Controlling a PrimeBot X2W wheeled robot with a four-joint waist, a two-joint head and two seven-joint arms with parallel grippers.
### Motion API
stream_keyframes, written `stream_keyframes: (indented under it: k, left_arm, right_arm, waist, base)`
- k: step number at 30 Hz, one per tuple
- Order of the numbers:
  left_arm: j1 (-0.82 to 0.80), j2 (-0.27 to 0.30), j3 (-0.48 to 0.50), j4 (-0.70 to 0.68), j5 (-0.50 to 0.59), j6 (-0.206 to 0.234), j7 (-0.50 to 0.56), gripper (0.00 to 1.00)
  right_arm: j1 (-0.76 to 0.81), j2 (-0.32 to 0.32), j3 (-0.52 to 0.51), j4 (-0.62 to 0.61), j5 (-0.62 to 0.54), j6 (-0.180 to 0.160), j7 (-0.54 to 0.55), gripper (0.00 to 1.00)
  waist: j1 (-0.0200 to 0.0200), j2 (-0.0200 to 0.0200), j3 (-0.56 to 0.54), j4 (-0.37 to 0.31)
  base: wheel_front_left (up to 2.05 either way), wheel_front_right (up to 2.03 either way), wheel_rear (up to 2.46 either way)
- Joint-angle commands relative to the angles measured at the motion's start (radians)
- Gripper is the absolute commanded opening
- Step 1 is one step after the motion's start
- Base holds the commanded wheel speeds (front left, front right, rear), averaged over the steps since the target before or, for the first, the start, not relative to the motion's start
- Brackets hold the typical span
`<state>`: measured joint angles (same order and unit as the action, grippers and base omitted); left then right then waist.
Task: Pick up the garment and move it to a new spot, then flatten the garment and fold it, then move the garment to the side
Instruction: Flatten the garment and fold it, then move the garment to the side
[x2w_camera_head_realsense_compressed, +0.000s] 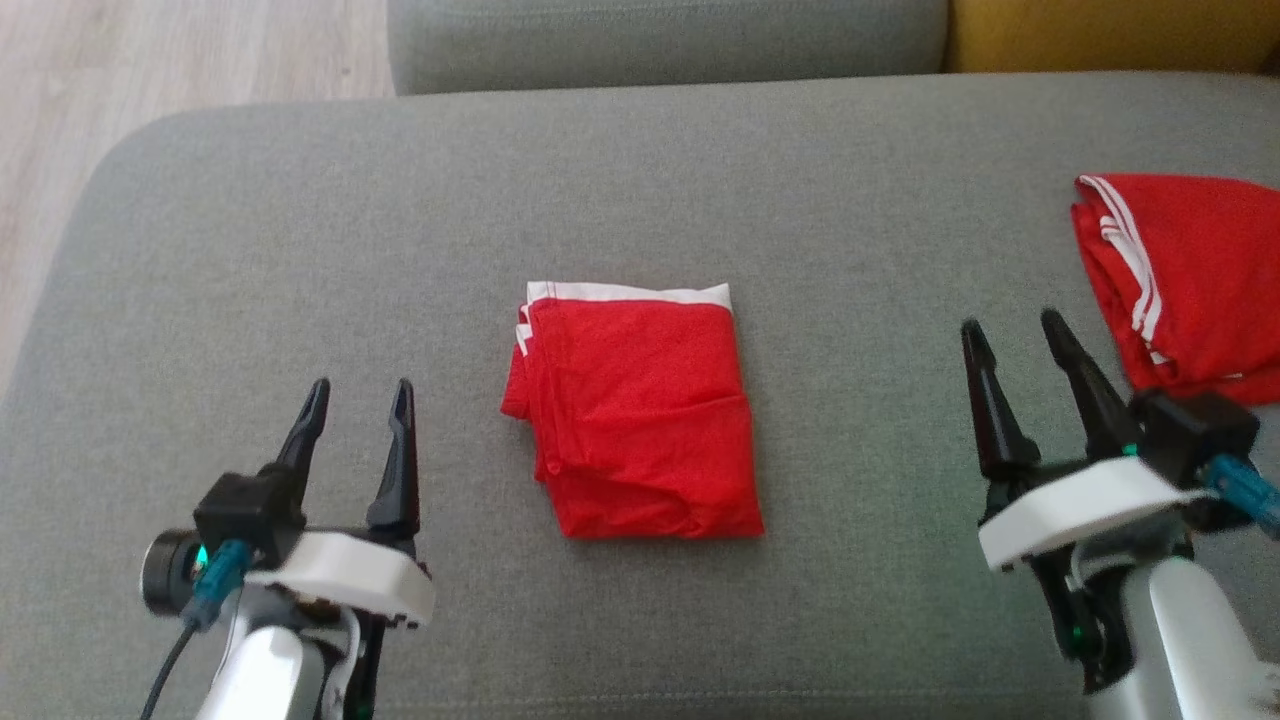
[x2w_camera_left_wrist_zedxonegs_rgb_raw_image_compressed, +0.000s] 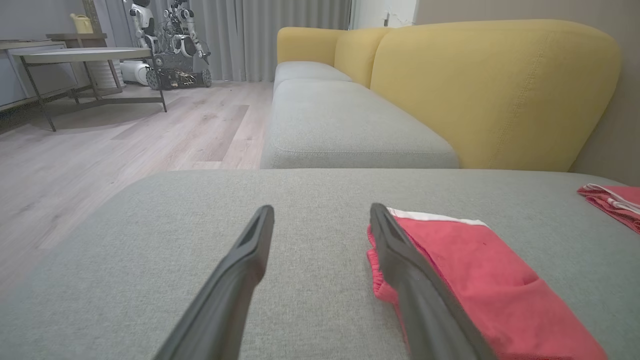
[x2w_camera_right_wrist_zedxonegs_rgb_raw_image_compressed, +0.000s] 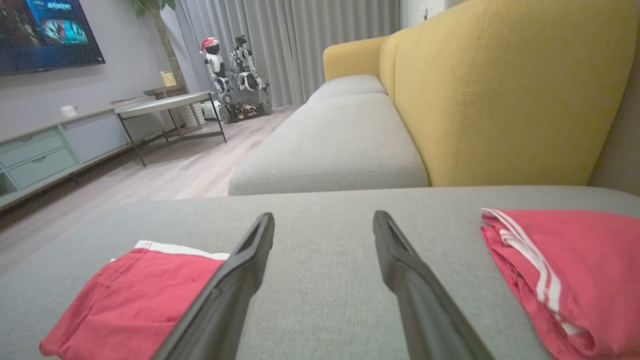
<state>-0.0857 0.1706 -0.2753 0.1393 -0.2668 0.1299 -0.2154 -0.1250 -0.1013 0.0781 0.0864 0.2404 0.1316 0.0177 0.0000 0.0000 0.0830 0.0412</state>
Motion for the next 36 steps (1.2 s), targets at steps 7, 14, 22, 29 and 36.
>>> stream_keyframes:
  k: [7, 14, 22, 29, 36]
  left_arm:
    - [0.039, 0.044, 0.045, -0.070, -0.010, 0.017, 0.020, 1.00]
    - [0.090, 0.054, 0.042, -0.089, -0.019, 0.025, 0.037, 1.00]
    - [0.100, 0.065, 0.039, -0.095, -0.023, 0.028, 0.044, 1.00]
    - [0.096, 0.069, 0.035, -0.098, -0.024, 0.033, 0.047, 1.00]
    - [0.091, 0.071, 0.033, -0.098, -0.026, 0.038, 0.044, 1.00]
  right_arm:
    - [0.073, 0.017, -0.010, -0.102, -0.030, -0.001, 0.035, 1.00]
    - [0.143, 0.026, -0.031, -0.158, -0.051, -0.001, 0.069, 1.00]
    - [0.185, 0.035, -0.047, -0.200, -0.067, -0.001, 0.091, 1.00]
    - [0.182, 0.039, -0.047, -0.207, -0.071, -0.001, 0.098, 1.00]
    - [0.178, 0.041, -0.051, -0.208, -0.075, -0.001, 0.100, 1.00]
  waist:
    - [0.0000, 0.0000, -0.053, -0.004]
    - [0.0000, 0.0000, -0.091, -0.005]
    - [0.0000, 0.0000, -0.107, -0.011]
    - [0.0000, 0.0000, -0.105, -0.016]
    - [0.0000, 0.0000, -0.101, -0.015]
  base:
    - [0.00, 0.00, 0.00]
    - [0.00, 0.00, 0.00]
    - [0.00, 0.00, 0.00]
    - [0.00, 0.00, 0.00]
    - [0.00, 0.00, 0.00]
